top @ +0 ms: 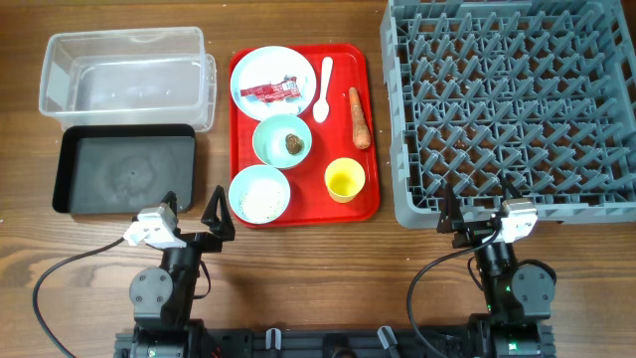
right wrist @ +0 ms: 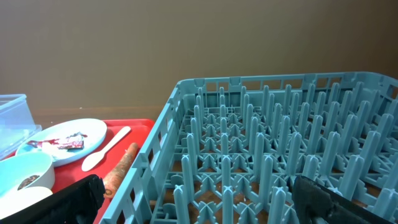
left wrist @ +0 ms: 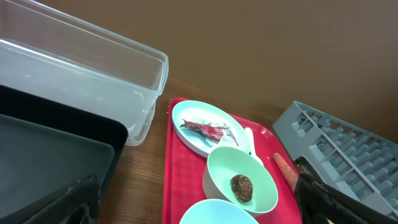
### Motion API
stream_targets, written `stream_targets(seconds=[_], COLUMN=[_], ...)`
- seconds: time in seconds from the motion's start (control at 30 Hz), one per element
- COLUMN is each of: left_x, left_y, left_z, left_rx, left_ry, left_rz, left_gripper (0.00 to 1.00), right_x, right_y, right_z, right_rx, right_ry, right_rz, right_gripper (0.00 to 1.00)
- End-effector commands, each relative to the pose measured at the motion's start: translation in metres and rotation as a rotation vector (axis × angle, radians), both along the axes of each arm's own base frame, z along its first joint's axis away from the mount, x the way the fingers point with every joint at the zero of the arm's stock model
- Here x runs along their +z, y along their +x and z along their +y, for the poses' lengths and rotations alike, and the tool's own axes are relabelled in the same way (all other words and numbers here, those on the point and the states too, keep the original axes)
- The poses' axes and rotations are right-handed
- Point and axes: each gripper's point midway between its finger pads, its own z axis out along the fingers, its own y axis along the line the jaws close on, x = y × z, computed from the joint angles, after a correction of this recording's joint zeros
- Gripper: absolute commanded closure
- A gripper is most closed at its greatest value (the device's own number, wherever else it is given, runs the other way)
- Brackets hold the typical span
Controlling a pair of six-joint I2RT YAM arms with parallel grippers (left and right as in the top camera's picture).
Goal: Sort waste into correct bins and load items into the dishwasher rack
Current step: 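Grasp the white rice bowl with the left gripper and tip it over the black tray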
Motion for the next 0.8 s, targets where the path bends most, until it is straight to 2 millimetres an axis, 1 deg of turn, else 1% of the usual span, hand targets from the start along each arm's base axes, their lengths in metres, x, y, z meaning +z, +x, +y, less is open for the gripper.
stream_targets(seconds=[0.0, 0.07, 0.17, 0.23, 0.3, 0.37, 0.4, 0.47, 0.5, 0.57, 0.6, 0.67, 0.7, 0.77], left_x=[-0.004, -0.004, 0.004, 0.013, 0.037, 0.062, 0.075, 0.097, 0.106, 0.123, 0.129, 0.147, 0.153, 0.156], left_y=[0.001, 0.001, 0.0, 0.0, -0.003, -0.008, -0.012, -0.016, -0.014, -0.006, 0.0, 0.022, 0.032, 0.046], left_z=[0.003, 0.003, -0.01, -0.014, -0.018, -0.017, -0.017, -0.017, -0.017, -0.017, -0.018, -0.018, -0.02, -0.027], left_rx=[0.015, 0.015, -0.064, -0.086, -0.108, -0.108, -0.108, -0.113, -0.116, -0.125, -0.129, -0.144, -0.161, -0.205], left_ry=[0.016, 0.012, 0.003, 0.002, 0.014, 0.084, 0.132, 0.202, 0.217, 0.213, 0.212, 0.206, 0.201, 0.186], left_rz=[0.008, 0.008, -0.024, -0.061, -0.129, -0.17, -0.177, -0.141, -0.112, -0.037, 0.004, 0.127, 0.189, 0.282], left_gripper=[0.0, 0.0, 0.0, 0.0, 0.0, 0.0, 0.0, 0.0, 0.0, 0.0, 0.0, 0.0, 0.0, 0.0], right_x=[-0.002, 0.001, 0.026, 0.049, 0.065, 0.08, 0.092, 0.117, 0.127, 0.141, 0.151, 0.166, 0.169, 0.168], right_y=[0.0, 0.0, -0.001, -0.005, -0.01, -0.014, -0.018, -0.025, -0.024, -0.016, -0.009, 0.012, 0.023, 0.04], right_z=[0.003, 0.003, 0.004, 0.01, 0.016, 0.018, 0.019, 0.022, 0.023, 0.023, 0.027, 0.04, 0.043, 0.046], right_rx=[0.018, 0.019, 0.025, 0.059, 0.099, 0.108, 0.115, 0.134, 0.14, 0.141, 0.16, 0.236, 0.257, 0.279], right_ry=[0.014, 0.014, 0.021, 0.018, 0.031, 0.029, 0.027, 0.024, 0.021, 0.024, 0.019, -0.047, -0.041, -0.023], right_rz=[0.006, -0.006, -0.108, -0.201, -0.234, -0.254, -0.269, -0.282, -0.268, -0.218, -0.173, -0.077, -0.009, 0.119], right_gripper=[0.0, 0.0, 0.0, 0.0, 0.0, 0.0, 0.0, 0.0, 0.0, 0.0, 0.0, 0.0, 0.0, 0.0])
